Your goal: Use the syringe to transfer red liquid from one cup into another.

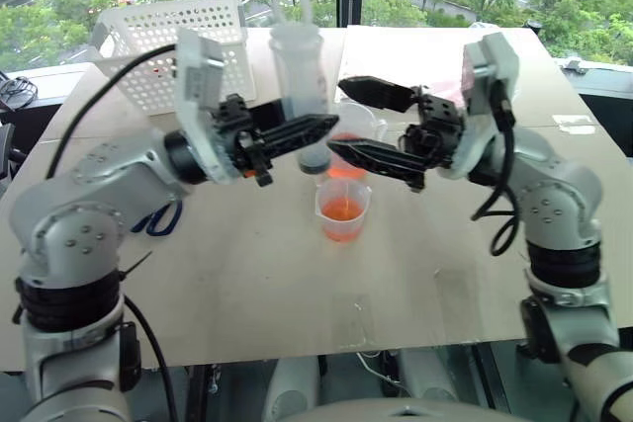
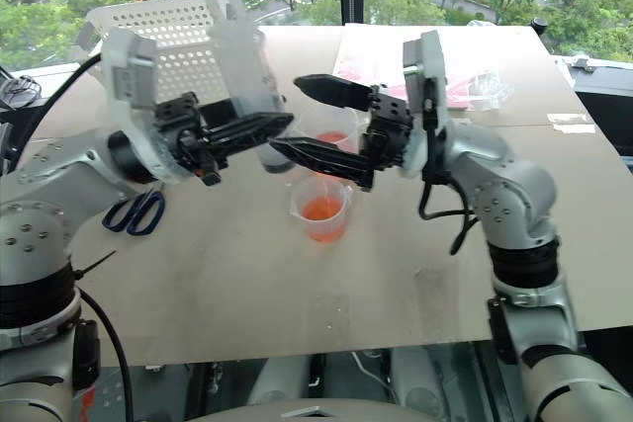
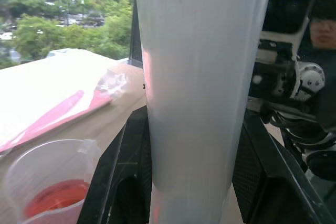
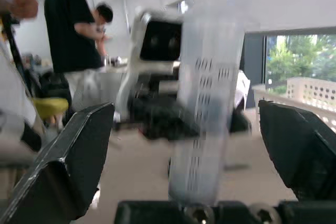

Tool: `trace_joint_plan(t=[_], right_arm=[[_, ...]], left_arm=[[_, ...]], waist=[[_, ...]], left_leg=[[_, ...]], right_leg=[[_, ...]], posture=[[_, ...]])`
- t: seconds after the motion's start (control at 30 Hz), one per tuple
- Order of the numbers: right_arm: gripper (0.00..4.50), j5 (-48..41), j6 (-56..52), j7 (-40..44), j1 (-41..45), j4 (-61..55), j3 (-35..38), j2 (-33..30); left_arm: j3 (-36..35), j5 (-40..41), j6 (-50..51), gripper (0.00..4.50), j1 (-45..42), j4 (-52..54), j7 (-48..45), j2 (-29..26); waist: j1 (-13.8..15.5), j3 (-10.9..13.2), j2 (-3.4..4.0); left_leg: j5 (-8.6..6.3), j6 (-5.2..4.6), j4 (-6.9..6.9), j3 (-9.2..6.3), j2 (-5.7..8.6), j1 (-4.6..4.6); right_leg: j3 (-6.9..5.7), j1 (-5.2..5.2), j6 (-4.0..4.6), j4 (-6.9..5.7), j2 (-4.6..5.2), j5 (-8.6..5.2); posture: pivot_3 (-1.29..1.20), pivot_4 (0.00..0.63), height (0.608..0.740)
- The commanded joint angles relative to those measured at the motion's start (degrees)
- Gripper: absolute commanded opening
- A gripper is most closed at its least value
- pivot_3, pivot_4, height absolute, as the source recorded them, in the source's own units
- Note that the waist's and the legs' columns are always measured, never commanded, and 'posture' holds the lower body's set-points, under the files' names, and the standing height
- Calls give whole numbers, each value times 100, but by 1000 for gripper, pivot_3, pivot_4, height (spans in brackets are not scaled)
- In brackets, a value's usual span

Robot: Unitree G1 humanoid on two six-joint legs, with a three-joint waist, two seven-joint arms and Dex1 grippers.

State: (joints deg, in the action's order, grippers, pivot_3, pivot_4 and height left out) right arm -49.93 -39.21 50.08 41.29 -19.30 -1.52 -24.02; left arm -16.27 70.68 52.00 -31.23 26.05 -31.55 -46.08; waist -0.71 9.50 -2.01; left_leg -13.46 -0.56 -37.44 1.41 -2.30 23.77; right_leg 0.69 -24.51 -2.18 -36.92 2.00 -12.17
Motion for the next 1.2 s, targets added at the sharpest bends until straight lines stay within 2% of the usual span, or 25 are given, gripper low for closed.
trace_joint_plan(t=[0.03, 0.13, 0.2, 0.27, 0.4, 0.57, 0.7, 0.8, 0.87, 0.93, 0.97, 1.07, 1.1, 1.2], right_arm=[[4500, 389, 493, 813, -221, -258, 220, -764], [4500, 464, 735, 1569, -823, -484, 734, -1801], [4500, 286, 765, 1642, -1203, -634, 1113, -2102], [4500, 221, 825, 1620, -1567, -783, 1425, -2252], [4500, 288, 972, 1229, -2243, -1093, 1843, -2180], [4500, 312, 1010, 833, -3127, -1587, 2190, -2150], [4500, 258, 1028, 595, -3777, -1993, 2413, -2100], [4500, 243, 1072, 501, -4161, -2201, 2489, -2077], [4500, 244, 1090, 467, -4332, -2314, 2490, -2086], [4500, 218, 1094, 395, -4400, -2370, 2480, -2080], [4500, 211, 1094, 395, -4462, -2406, 2471, -2091], [4500, 200, 1112, 399, -4630, -2470, 2470, -2103], [4500, 195, 1126, 412, -4671, -2472, 2485, -2113], [4500, 144, 1161, 446, -4778, -2473, 2560, -2135]], left_arm=[[-632, 768, 351, 1359, 79, -177, 314, -390], [-1181, 1484, 969, 1359, 485, -607, 930, -1051], [-1338, 1958, 1292, 1359, 743, -900, 1290, -1460], [-1219, 1830, 1772, 1359, 940, -1049, 1382, -2006], [-684, 1867, 2430, 1359, 935, -1551, 1504, -2585], [373, 1242, 2951, 1359, 276, -2059, 1603, -2465], [1107, 413, 3147, 1359, -207, -2577, 1754, -1811], [1414, -315, 3110, 1359, -471, -3097, 1749, -1325], [1375, -618, 3115, 1359, -601, -3417, 1729, -1080], [1389, -953, 3145, 2387, -674, -3536, 1691, -985], [1408, -1060, 3178, 2708, -669, -3483, 1620, -972], [1187, -1176, 3346, 4152, -576, -3242, 1516, -940], [1008, -1156, 3345, 4422, -469, -3053, 1445, -1002], [402, -1012, 3408, 4422, -130, -2570, 1274, -1073]], waist=[[-2, 0, 0], [12, 1, 0], [7, 3, 0], [-16, 4, -2], [-3, 5, 1], [87, 4, -1], [151, 3, -2], [152, 1, -5], [136, 0, -10], [122, -1, -12], [120, -1, -12], [133, -1, -12], [134, -2, -13], [112, -2, -13]], left_leg=[[0, 0, 0, -3, 0, 0], [-1, -1, 1, -11, -1, 2], [-1, -2, 2, -10, -2, 3], [-1, -2, 2, -10, -4, 0], [-1, -1, 9, -5, -6, -12], [0, 0, 3, 12, -2, -18], [0, 0, 3, 14, -1, -14], [0, 0, 1, 11, 0, -11], [0, 0, -1, 10, 1, -9], [0, 0, -2, 9, 0, -10], [0, 0, -3, 10, 0, -11], [0, 0, -2, 8, 0, -11], [0, 0, -2, 6, 0, -10], [0, 0, -2, 2, -1, -10]], right_leg=[[1, 0, 0, 0, 0, 0], [-1, 1, -1, 8, 3, -1], [3, -2, -2, 9, 5, -1], [4, -1, -2, 8, 2, -1], [7, 0, -5, 3, -1, -4], [-9, 18, 1, 5, 2, -19], [-8, 18, 1, 8, 2, -4], [-10, 18, 1, 9, 2, -3], [-11, 18, 0, 9, 1, -2], [-10, 18, 0, 9, 1, -2], [-9, 18, 0, 8, 1, -2], [-10, 18, 0, 8, 1, -3], [-12, 18, 0, 9, 2, -3], [-5, 18, 0, 9, 4, -2]], posture=[[0, 150, 740], [0, 150, 740], [0, 150, 740], [0, 150, 740], [0, 150, 740], [0, 150, 740], [0, 150, 740], [0, 150, 740], [0, 150, 740], [0, 150, 740], [0, 150, 740], [0, 150, 740], [0, 150, 740], [0, 150, 740]])
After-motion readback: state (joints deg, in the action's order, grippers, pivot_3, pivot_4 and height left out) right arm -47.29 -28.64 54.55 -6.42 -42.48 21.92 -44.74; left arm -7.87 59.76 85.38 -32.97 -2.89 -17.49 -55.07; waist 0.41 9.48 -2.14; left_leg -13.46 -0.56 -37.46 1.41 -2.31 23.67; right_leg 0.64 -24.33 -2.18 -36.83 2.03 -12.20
